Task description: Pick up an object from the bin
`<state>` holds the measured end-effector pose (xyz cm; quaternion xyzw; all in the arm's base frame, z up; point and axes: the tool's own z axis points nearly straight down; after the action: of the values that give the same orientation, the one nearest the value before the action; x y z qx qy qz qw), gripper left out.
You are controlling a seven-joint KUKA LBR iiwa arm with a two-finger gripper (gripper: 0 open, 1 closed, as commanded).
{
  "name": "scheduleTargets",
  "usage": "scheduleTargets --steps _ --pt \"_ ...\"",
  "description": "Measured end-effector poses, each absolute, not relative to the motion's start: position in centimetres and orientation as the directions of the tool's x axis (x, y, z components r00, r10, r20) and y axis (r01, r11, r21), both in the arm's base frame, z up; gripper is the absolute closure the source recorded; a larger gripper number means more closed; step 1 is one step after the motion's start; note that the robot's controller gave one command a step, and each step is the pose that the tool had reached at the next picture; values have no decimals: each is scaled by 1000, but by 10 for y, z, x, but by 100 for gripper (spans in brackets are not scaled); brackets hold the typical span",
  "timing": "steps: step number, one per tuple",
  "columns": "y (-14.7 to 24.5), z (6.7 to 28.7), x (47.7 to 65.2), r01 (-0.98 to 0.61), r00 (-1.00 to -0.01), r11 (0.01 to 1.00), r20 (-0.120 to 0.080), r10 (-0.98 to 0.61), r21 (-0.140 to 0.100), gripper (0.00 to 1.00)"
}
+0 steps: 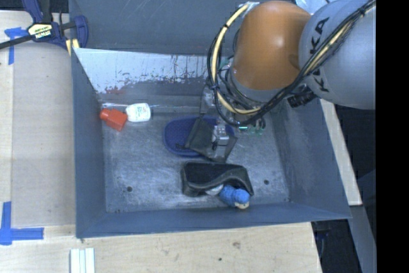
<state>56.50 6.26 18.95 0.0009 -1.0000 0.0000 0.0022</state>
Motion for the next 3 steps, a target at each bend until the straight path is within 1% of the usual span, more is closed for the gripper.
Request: scheduleTargets --steps 1,2,3 --pt "55 67 626 -111 -994 994 3 -111 1 0" --pt "102 72 621 -613 -790 790 -8 -613 -3 0" --pt "110 80 552 -895 -444 445 -34 -895 -35 0"
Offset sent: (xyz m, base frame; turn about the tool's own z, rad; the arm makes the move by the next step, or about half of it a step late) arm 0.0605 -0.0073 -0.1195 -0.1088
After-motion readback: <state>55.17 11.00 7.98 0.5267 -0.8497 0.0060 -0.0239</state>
